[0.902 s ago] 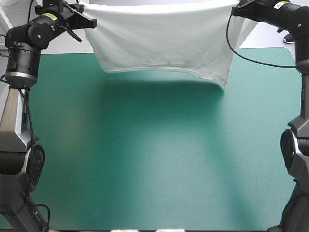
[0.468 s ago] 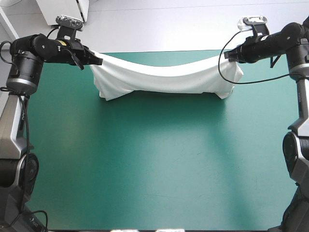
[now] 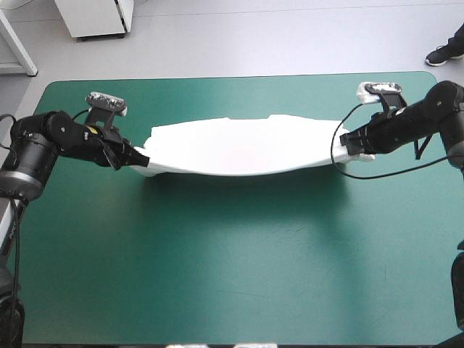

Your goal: Fold the cloth

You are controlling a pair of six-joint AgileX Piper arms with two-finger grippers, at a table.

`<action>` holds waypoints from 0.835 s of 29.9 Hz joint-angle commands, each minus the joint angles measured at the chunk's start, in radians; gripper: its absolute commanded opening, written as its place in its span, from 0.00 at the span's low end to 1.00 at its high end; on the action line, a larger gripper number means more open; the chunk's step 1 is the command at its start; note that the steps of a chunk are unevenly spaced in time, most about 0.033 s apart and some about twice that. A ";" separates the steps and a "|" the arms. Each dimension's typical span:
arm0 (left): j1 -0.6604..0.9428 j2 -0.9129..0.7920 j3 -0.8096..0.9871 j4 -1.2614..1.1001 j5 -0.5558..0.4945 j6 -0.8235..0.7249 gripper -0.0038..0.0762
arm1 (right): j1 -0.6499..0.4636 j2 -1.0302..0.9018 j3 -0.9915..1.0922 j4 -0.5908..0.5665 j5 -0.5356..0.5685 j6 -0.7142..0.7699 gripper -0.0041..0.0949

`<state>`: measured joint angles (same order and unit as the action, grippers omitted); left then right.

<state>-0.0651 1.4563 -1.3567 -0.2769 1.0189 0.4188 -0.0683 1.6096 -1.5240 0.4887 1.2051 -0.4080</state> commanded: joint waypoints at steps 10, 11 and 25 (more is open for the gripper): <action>0.000 -0.108 0.268 -0.013 -0.023 -0.007 0.04 | 0.097 -0.093 0.388 -0.084 -0.092 -0.014 0.03; 0.000 -0.108 0.287 -0.012 -0.023 -0.007 0.04 | 0.097 -0.093 0.410 -0.092 -0.092 -0.014 0.03; 0.000 -0.108 0.412 0.030 -0.014 -0.011 0.04 | 0.097 -0.093 0.537 -0.156 -0.093 0.002 0.03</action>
<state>-0.0651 1.3810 -0.9256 -0.2454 1.0112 0.4188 0.0276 1.5584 -0.9722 0.3434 1.0951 -0.4080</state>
